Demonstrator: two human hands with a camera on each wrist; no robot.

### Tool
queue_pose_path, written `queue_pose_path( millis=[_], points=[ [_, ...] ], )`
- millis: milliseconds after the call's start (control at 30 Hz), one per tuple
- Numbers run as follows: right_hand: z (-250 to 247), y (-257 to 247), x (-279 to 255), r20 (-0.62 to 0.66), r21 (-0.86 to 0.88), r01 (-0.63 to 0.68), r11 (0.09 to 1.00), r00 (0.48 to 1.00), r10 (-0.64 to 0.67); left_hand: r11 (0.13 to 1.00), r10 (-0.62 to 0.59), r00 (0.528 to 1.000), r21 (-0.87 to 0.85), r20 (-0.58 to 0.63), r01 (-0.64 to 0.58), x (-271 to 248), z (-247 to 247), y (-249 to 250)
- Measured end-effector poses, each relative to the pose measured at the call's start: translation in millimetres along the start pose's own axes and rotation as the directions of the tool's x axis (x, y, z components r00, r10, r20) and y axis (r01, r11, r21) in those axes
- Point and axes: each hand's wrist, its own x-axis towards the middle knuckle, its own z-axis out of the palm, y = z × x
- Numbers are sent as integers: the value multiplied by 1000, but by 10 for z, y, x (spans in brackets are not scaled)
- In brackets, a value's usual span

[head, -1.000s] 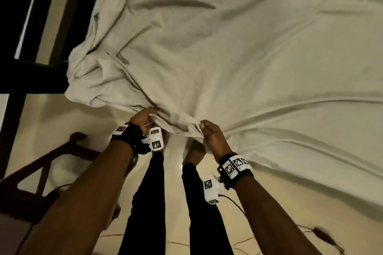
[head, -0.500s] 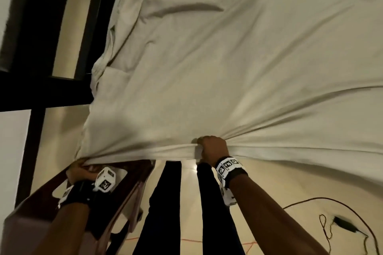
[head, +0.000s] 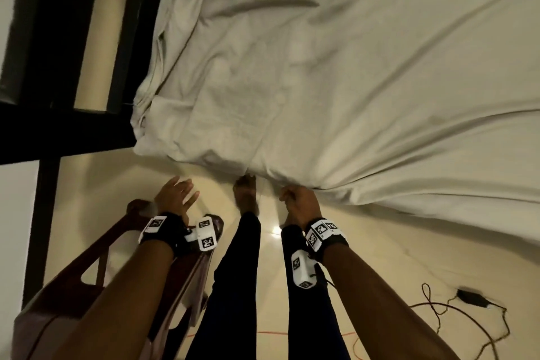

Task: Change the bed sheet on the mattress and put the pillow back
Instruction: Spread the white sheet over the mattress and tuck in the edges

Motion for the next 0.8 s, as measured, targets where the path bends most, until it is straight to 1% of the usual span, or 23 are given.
queue_pose_path(
  millis=[33,67,100,133,167,233,267,333,400,467,533,567,600,633,667,700,733,767,800],
  points=[
    [-77,-10,-23,-14,27,-13,1000,1000,14,1000,5,997,14,83,-6,18,111,-44],
    [-143,-42,-50,-29,38,-17,999,999,18,999,-3,992,38,129,-1,9,201,-82],
    [-239,-77,-96,-51,53,-15,998,999,18,994,-11,986,106,168,-7,2,320,-125],
    [-353,-69,-148,-89,75,-13,997,996,20,972,-37,981,235,192,-10,-79,521,-136],
    [-449,-53,-199,-125,111,-16,994,992,30,931,-44,973,362,226,-42,-164,699,-164],
    [-643,90,-286,-169,179,-34,983,984,65,799,-52,952,584,301,-141,-351,1082,-263],
    [-723,213,-318,-178,184,-55,981,980,88,727,-38,942,656,333,-203,-450,1254,-320],
    [-890,599,-369,-210,160,-122,979,965,155,605,30,918,724,395,-331,-619,1600,-505],
    [-983,1200,-304,-247,166,-218,962,935,255,467,88,869,751,486,-467,-801,1950,-691],
    [-1262,1755,-335,-282,231,-308,923,887,366,329,79,794,736,602,-591,-994,2368,-1031],
    [-1611,1956,-473,-338,326,-295,898,851,402,223,33,716,693,698,-686,-1101,2657,-1325],
    [-1781,2151,-518,-362,381,-292,877,826,432,149,20,678,668,735,-729,-1137,2822,-1544],
    [-1942,2387,-534,-396,429,-292,855,790,469,32,24,637,636,770,-771,-1181,3007,-1781],
    [-2115,2672,-537,-401,497,-319,807,741,539,-126,30,590,589,807,-799,-1214,3221,-2051],
    [-2274,2916,-546,-379,576,-346,740,689,618,-288,28,550,534,835,-795,-1262,3411,-2285],
    [-2441,3175,-561,-334,649,-365,667,652,681,-420,24,516,477,856,-772,-1309,3617,-2538],
    [-2547,3397,-515,-287,698,-365,616,646,707,-512,17,502,439,865,-739,-1351,3767,-2692],
    [-2666,3584,-483,-230,735,-360,574,664,711,-581,6,488,401,873,-709,-1386,3912,-2845],
    [-2753,3791,-434,-175,756,-354,551,701,691,-638,-13,477,360,879,-681,-1415,4065,-2996]
  ],
)
